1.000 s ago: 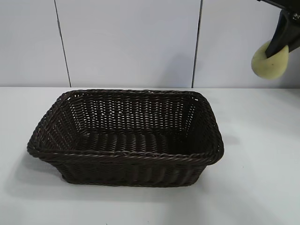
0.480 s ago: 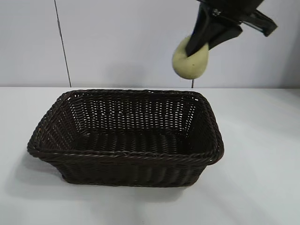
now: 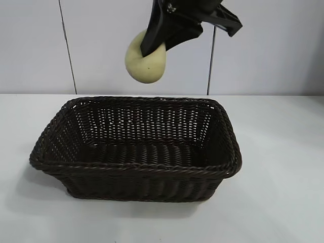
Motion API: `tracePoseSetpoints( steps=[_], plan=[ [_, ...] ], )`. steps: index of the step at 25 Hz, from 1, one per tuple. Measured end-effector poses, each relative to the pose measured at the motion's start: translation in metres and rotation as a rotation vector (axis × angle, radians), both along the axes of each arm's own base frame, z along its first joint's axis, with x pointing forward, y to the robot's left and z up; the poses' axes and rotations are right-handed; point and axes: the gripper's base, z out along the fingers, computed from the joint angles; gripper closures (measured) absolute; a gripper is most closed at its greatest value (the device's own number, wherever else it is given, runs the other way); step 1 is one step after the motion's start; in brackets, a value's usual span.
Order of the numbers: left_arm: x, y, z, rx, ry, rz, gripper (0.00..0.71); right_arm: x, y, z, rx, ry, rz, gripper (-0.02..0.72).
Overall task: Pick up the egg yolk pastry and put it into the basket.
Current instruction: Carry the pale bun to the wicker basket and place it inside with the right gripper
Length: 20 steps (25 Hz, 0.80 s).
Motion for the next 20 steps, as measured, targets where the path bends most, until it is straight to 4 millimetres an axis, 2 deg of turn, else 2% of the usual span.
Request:
tracePoseSetpoints(
  steps=[4,10,15,17,20],
  plan=[
    [0.000,0.000,0.000,0.000,0.000,0.000,0.112,0.013,0.007,-0.033,-0.021,0.031,-0.023,0.680],
    [0.000,0.000,0.000,0.000,0.000,0.000,0.112,0.024,0.013,-0.071,-0.050,0.065,-0.046,0.680],
    [0.000,0.000,0.000,0.000,0.000,0.000,0.112,0.026,0.014,-0.083,-0.064,0.088,-0.048,0.671],
    [0.000,0.000,0.000,0.000,0.000,0.000,0.112,0.026,0.014,-0.083,-0.064,0.088,-0.048,0.629],
    [0.000,0.000,0.000,0.000,0.000,0.000,0.112,0.026,0.014,-0.083,-0.065,0.092,-0.047,0.458]
  ],
)
